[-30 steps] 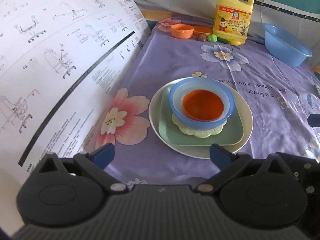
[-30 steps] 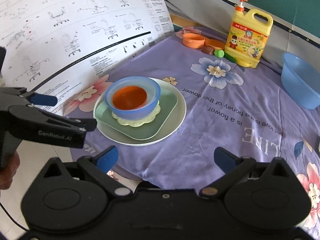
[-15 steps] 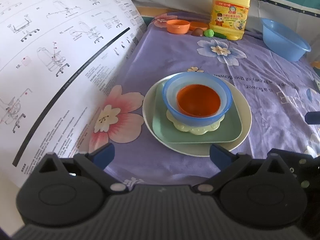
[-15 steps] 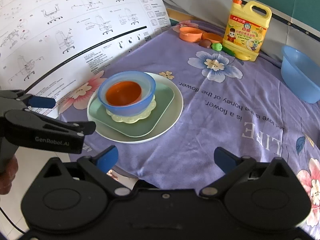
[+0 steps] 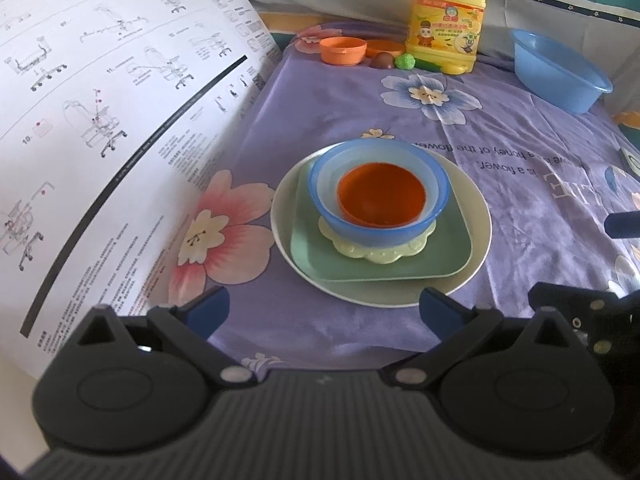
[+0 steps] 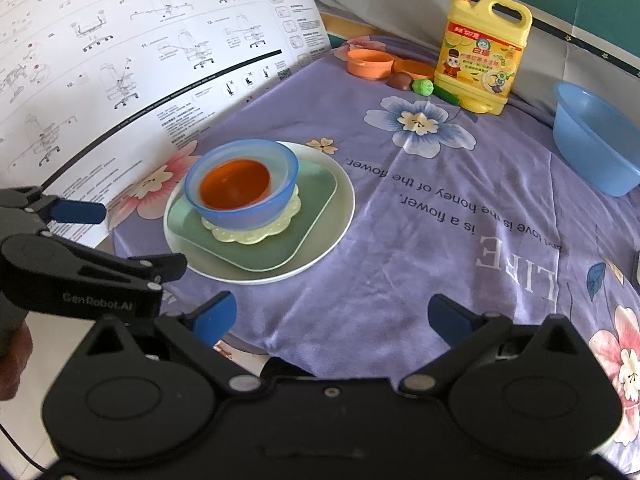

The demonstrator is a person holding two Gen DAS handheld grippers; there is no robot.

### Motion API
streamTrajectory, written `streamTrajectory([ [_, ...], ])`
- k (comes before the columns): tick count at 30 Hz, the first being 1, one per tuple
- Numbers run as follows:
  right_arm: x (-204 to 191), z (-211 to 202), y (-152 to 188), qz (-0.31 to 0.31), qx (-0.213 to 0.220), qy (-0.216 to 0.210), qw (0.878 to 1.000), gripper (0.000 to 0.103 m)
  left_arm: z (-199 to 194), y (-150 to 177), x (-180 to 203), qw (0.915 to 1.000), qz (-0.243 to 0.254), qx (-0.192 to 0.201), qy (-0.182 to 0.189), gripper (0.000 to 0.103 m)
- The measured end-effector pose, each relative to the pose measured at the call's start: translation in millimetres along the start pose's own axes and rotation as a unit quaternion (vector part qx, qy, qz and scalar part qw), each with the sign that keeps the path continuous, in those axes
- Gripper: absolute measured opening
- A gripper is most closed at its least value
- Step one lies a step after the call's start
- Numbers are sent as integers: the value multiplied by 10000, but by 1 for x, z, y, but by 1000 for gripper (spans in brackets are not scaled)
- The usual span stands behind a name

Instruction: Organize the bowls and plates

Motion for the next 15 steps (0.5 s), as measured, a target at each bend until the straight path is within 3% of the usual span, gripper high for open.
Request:
streamTrajectory([
  [15, -2, -2, -1, 47, 24, 78, 10000, 103, -6, -2, 3, 9999, 113, 70, -62, 103],
])
Point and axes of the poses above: each gripper's, at about its wrist camera, not at the fingertips, and z roughly the way its jaws point, x to its right, y to its underside, the point moved 2 cm from there along z, roughly the way its jaws point, and after that the axes turned 10 degrees about x, right-handed, at the moved point
